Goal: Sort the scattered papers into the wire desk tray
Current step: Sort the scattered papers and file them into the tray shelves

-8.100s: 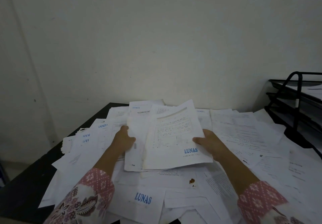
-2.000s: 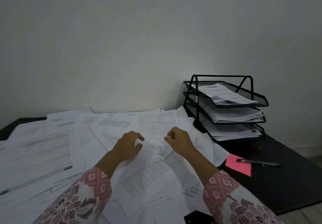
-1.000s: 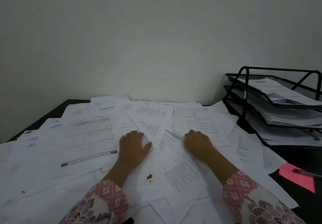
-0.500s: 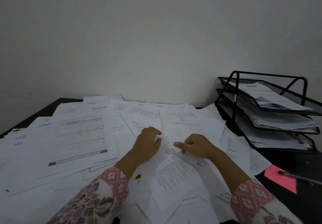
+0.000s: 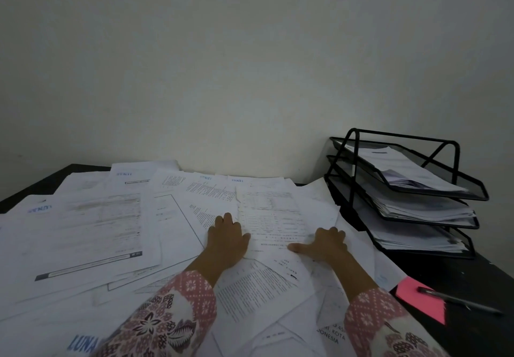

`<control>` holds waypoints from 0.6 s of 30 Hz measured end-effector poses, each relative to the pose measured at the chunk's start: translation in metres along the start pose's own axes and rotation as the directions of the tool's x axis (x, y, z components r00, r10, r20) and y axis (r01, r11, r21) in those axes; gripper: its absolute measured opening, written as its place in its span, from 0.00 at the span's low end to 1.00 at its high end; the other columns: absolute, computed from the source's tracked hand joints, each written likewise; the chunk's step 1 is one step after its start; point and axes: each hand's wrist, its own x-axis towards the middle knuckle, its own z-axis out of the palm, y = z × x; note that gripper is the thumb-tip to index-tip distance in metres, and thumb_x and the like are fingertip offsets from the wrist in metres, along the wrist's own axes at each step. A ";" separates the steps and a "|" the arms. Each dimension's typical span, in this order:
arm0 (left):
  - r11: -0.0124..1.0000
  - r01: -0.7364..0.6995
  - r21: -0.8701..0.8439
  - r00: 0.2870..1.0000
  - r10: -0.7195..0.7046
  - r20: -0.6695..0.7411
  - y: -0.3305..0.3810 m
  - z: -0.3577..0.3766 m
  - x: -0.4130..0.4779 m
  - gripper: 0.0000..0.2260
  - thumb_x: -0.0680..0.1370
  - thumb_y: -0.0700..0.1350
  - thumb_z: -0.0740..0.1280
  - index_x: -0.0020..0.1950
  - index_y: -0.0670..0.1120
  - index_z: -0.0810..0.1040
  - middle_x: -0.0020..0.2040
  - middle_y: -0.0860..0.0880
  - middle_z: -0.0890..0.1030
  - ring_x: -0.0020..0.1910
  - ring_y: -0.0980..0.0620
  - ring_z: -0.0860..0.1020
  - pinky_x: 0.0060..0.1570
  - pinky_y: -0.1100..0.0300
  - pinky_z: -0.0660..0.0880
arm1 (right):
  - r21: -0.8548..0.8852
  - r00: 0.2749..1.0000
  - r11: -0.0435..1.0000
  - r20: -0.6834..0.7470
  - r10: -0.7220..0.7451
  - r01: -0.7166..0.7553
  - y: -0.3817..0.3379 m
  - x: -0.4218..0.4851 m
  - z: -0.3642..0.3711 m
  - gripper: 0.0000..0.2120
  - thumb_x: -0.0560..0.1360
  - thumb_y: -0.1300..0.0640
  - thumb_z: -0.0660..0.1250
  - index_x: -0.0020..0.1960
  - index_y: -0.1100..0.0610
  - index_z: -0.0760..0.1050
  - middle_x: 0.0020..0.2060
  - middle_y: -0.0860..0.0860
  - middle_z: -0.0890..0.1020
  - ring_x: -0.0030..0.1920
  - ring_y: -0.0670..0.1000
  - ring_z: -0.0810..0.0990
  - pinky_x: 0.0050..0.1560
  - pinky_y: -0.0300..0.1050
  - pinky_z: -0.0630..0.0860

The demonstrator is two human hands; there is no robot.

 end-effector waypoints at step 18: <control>0.998 0.006 -0.057 0.997 -0.002 0.075 -0.006 -0.004 0.008 0.22 0.82 0.55 0.50 0.66 0.41 0.69 0.65 0.43 0.65 0.63 0.46 0.65 0.61 0.51 0.68 | 0.252 0.980 0.950 0.110 0.164 -0.187 0.021 0.000 -0.022 0.13 0.73 0.65 0.64 0.32 0.61 0.65 0.30 0.54 0.71 0.30 0.50 0.70 0.32 0.40 0.70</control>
